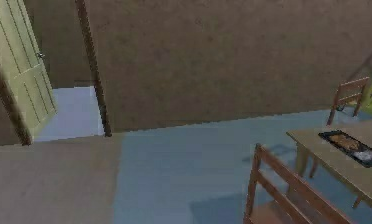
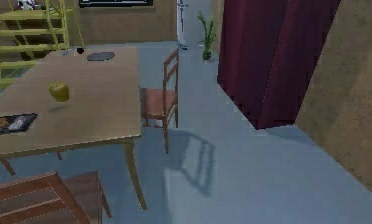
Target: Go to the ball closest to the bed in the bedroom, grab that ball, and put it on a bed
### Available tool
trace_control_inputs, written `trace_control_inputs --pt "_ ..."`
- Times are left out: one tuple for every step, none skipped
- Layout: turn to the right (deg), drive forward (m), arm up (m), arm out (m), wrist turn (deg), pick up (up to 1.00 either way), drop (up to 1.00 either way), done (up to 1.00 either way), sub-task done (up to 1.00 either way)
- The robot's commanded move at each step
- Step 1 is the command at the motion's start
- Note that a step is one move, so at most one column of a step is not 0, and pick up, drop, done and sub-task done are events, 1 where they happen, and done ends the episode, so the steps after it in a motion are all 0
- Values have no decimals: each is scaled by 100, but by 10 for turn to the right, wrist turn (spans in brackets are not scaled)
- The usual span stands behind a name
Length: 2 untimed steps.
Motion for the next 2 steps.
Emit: trace_control_inputs --pt "-330 0 0 0 0 0 0 0 0" --pt "0 100 0 0 0 0 0 0 0"
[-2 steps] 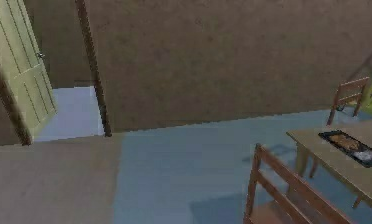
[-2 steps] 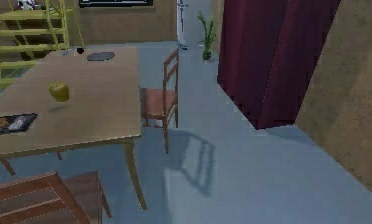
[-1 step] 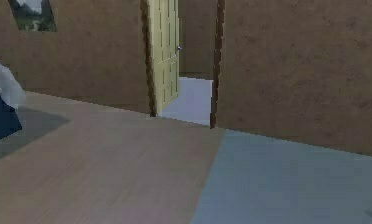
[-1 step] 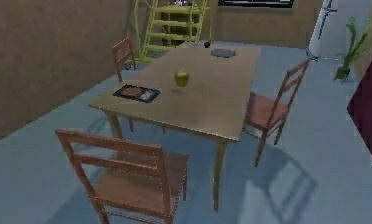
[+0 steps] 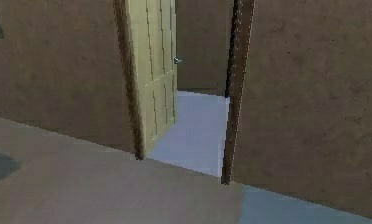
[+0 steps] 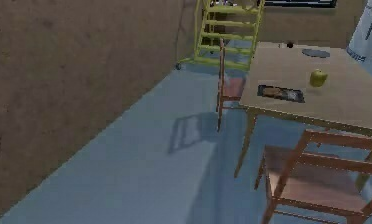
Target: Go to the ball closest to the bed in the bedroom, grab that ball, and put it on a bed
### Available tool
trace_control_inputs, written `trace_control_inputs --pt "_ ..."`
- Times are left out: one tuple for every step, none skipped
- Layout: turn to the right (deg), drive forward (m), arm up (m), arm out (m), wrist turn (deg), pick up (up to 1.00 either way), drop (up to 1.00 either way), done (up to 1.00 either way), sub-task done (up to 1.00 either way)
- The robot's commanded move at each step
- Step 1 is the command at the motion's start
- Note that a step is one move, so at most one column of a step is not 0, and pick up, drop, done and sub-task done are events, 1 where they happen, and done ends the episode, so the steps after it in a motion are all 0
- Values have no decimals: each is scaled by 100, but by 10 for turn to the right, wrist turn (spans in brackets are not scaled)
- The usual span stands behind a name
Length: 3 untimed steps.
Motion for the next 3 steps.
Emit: trace_control_inputs --pt "0 100 0 0 0 0 0 0 0" --pt "-90 0 0 0 0 0 0 0 0" --pt "0 35 0 0 0 0 0 0 0"
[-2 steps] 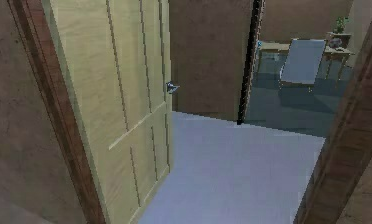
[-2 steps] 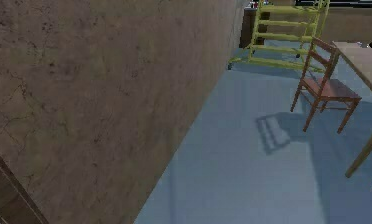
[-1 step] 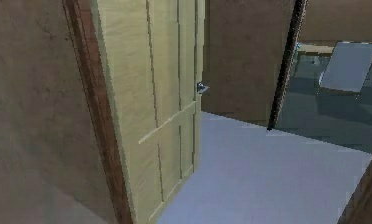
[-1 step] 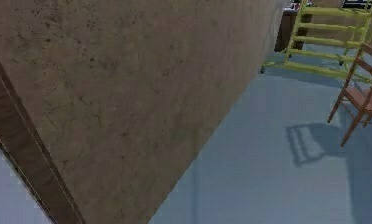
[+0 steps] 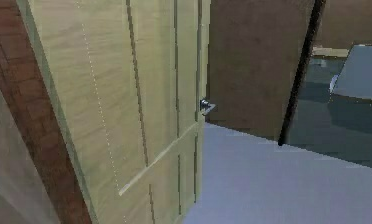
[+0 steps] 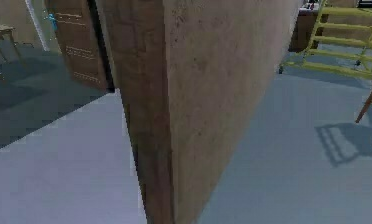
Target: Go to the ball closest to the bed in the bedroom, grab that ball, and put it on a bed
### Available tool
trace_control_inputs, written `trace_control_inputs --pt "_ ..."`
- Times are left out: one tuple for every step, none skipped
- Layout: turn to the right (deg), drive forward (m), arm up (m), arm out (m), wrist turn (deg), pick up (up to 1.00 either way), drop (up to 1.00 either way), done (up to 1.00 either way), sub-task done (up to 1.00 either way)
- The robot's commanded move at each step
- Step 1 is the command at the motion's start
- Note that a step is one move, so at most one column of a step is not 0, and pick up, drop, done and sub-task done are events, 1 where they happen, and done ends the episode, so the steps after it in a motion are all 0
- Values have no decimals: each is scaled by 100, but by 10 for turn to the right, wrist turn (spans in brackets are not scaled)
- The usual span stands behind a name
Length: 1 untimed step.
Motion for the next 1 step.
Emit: trace_control_inputs --pt "270 0 0 0 0 0 0 0 0"
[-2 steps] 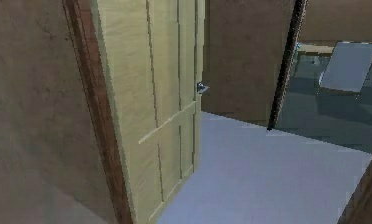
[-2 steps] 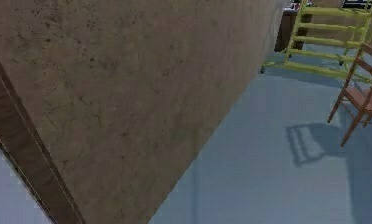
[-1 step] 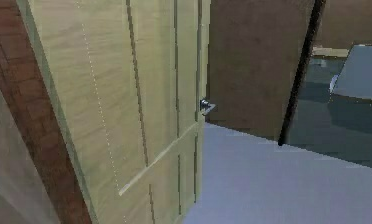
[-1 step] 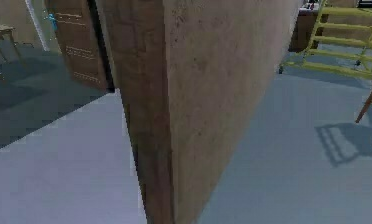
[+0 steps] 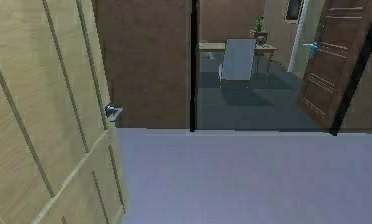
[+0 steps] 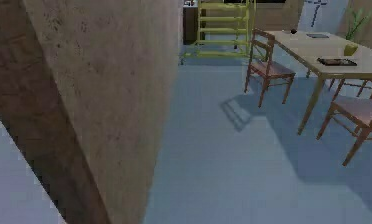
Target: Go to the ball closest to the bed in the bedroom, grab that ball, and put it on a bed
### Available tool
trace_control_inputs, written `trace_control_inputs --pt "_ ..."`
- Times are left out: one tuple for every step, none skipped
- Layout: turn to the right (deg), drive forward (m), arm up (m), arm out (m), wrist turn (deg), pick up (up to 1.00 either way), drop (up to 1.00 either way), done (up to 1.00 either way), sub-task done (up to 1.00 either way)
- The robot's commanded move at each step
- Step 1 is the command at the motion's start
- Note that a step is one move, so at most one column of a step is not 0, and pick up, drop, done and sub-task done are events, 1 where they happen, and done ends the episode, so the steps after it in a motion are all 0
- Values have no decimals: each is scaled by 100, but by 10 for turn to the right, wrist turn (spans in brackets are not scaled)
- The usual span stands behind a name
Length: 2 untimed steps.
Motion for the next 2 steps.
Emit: trace_control_inputs --pt "0 45 0 0 0 0 0 0 0" --pt "240 0 0 0 0 0 0 0 0"
